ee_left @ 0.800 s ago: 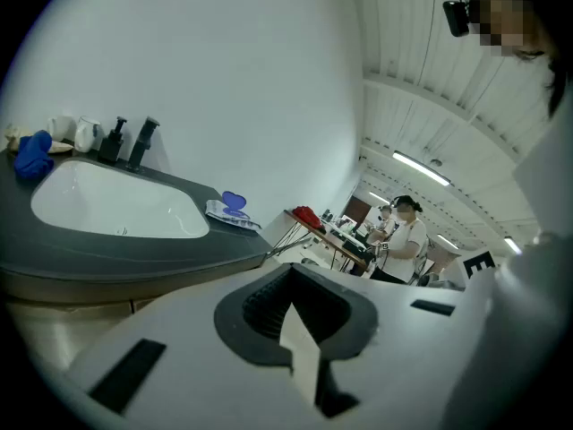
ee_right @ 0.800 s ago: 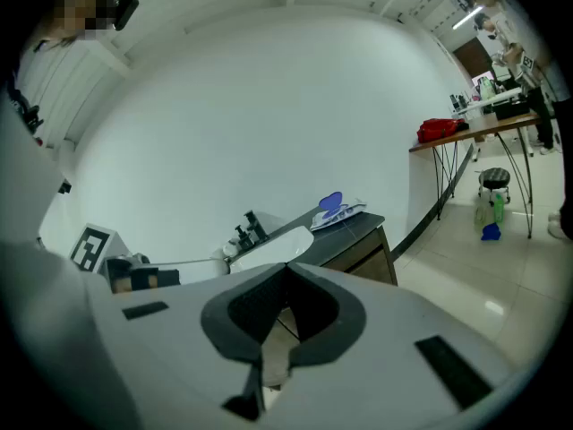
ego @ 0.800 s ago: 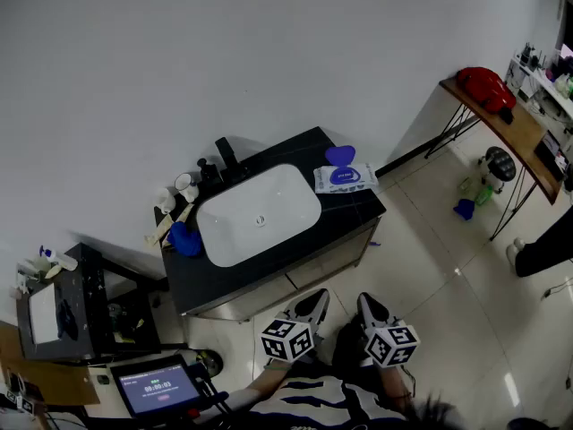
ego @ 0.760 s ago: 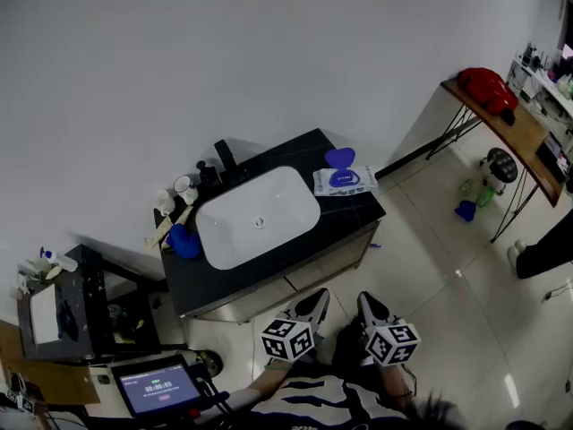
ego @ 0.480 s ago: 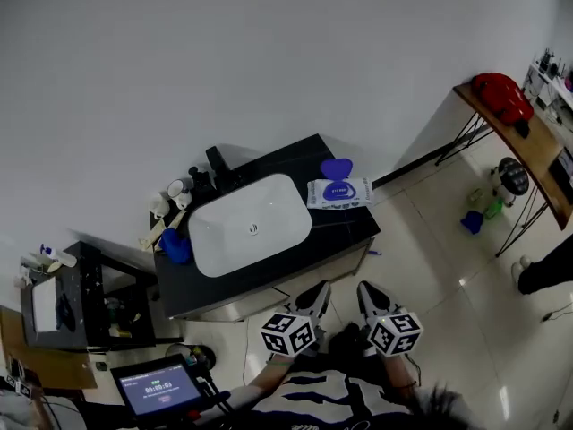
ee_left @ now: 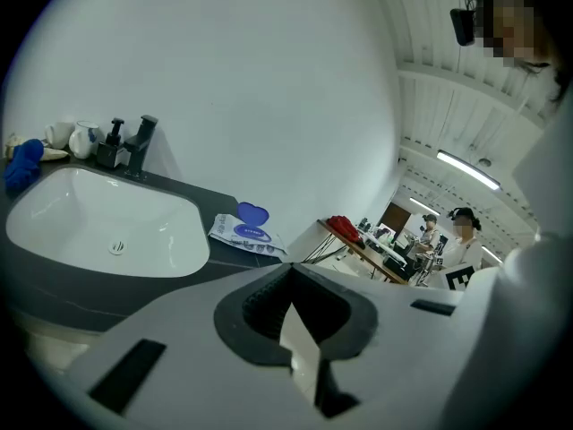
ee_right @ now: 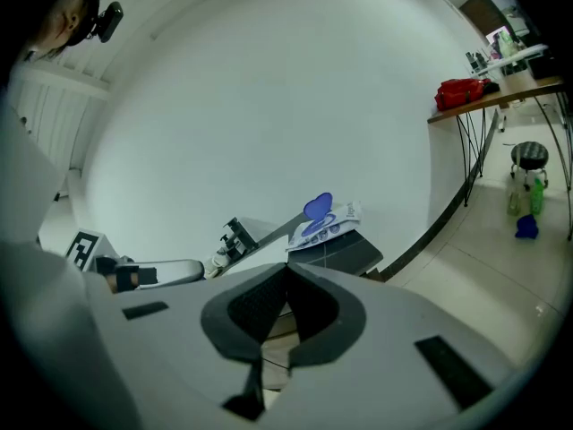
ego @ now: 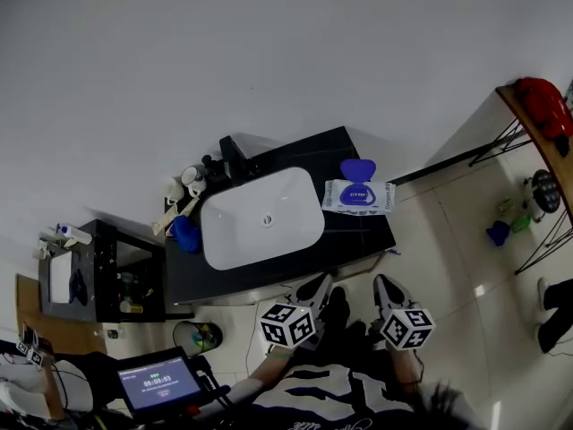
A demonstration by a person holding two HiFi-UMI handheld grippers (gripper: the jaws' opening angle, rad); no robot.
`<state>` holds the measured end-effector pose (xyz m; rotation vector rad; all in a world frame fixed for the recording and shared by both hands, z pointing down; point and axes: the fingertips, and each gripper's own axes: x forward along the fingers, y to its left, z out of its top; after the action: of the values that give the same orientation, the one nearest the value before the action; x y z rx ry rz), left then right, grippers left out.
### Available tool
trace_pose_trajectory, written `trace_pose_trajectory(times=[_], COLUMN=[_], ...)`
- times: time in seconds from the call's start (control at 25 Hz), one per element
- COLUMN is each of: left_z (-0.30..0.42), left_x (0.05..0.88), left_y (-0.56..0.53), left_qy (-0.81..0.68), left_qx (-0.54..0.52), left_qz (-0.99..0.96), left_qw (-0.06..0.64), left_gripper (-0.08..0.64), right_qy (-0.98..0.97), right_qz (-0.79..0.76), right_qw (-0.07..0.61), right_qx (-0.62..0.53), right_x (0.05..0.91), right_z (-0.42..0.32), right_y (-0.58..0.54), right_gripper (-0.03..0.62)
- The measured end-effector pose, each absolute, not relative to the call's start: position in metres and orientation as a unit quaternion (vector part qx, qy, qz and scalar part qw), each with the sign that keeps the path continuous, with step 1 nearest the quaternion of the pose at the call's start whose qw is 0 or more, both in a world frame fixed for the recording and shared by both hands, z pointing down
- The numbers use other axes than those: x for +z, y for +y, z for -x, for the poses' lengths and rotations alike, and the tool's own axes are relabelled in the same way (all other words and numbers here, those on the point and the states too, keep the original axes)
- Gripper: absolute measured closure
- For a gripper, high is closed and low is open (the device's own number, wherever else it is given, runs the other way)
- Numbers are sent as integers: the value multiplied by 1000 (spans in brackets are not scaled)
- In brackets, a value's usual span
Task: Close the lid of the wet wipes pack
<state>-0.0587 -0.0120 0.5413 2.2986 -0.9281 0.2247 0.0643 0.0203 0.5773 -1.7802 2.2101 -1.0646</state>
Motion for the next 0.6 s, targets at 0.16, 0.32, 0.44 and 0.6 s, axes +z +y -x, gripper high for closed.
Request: trace_pose_trajectory(times=[0.16,0.32,0.44,0.6], left_z=[51,31,21,12], left_x=[552,568,583,610], left_y=[-47,-93,-134,-188], left_qy=[-359,-347,-348,-357], left_qx=[97,104,115,149], left_qz=[-871,-870,-865,-859], left_qw=[322,334,342,336], left_gripper=[560,560,560,560], right_qy=[728,729,725,716], right_qz=[583,589,601,613], right_qw=[51,40,32,19], right_qx=[-356,-346,-336,-333], right_x=[584,581,576,575], right_z=[-71,-88,-102,-120], right_y=[-2,-35,-62,-94], right_gripper=[594,594,594,594])
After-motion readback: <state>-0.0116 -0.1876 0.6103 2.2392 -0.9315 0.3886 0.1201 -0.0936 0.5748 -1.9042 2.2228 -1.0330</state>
